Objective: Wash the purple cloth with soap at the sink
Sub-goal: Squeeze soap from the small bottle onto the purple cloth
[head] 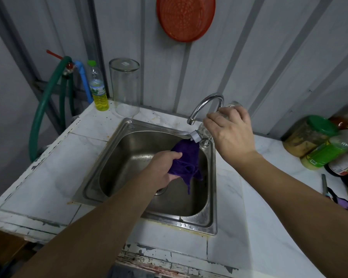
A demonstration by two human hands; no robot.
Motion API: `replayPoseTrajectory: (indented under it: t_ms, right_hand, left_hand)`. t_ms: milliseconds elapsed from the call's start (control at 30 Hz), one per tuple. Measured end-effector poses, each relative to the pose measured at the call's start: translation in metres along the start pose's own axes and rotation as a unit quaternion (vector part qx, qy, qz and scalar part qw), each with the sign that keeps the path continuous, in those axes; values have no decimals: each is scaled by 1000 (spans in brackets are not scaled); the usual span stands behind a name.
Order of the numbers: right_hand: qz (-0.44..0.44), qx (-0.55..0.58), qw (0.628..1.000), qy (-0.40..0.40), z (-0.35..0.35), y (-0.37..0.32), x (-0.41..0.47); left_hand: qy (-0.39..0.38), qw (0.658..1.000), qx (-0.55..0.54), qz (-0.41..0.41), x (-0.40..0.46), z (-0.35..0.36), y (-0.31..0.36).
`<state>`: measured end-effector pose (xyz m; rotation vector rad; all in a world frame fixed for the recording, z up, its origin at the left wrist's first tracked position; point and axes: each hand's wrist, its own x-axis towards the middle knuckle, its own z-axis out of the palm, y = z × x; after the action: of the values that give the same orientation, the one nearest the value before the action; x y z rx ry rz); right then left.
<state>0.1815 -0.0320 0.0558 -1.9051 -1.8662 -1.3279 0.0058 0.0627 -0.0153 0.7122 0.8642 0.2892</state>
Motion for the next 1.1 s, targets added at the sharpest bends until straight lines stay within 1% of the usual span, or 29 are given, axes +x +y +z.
replayPoseTrajectory:
  t_ms: [400,733,833,900,967,1033,1100]
  right_hand:
    - [10,-3,1000,-16,-1,-1,0]
    - [53,1,998,-42,0,-7,-4]
    - [105,31,992,-59,-3,-10,-9]
    - [170,76,978,-90,-2,-13,-18]
    - [238,144,952,-126,0,-15,-31]
    - [301,207,920,-145,0,-19,-46]
    - [374,229,881,-178,-1,-26,-63]
  left_hand:
    - [5,1000,-5,-2,-3,1,1]
    - [-1,1000,12,4,-7,2,4]
    - [-4,1000,14,8,-7,2,6]
    - [-7,1000,20,15,-8,3,6]
    - [-8,1000,20,19,-8,5,7]
    - [-6,1000,18,18,-8,6,7]
    - [-5,1000,20,17,-8,6,7]
